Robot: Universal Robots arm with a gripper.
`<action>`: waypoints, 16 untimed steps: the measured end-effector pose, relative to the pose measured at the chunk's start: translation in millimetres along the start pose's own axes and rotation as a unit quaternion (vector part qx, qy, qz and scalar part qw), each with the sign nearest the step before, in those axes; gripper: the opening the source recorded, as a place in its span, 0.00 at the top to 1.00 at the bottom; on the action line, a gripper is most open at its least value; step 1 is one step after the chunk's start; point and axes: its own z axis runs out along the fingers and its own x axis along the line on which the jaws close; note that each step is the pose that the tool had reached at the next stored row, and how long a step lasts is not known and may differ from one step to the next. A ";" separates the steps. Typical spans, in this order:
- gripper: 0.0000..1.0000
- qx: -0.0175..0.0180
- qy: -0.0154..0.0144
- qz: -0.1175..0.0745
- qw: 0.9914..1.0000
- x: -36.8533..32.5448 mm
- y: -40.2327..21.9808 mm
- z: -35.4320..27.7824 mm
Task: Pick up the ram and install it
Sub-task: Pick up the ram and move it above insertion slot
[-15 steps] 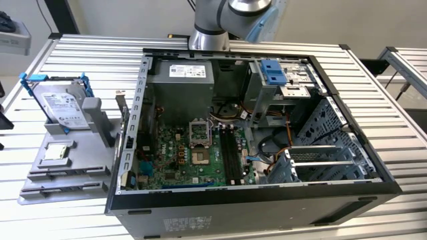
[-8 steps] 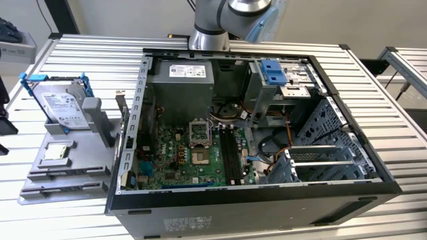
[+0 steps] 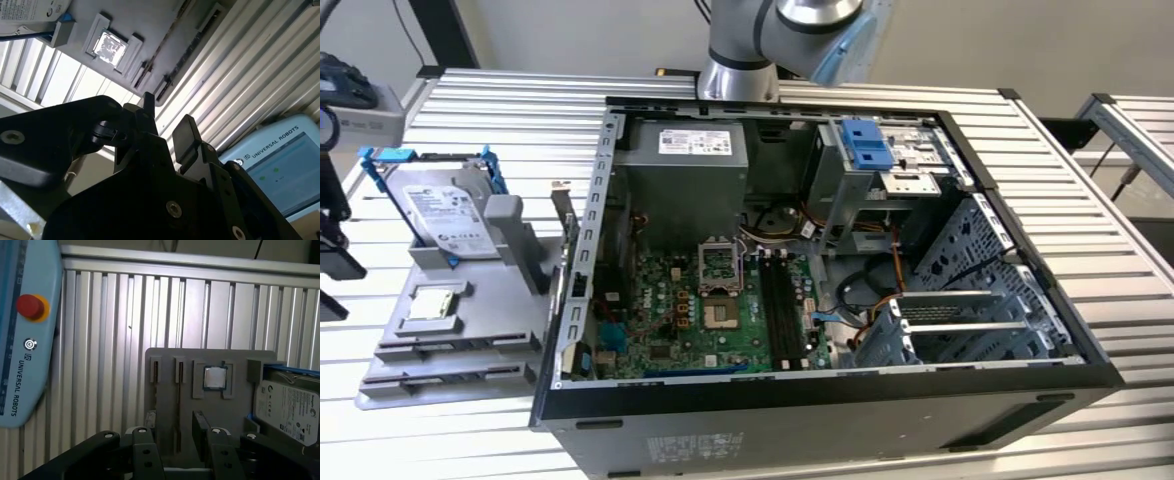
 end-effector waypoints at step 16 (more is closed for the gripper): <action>0.00 -0.001 0.003 -0.026 1.000 8.1 -2.6 25.5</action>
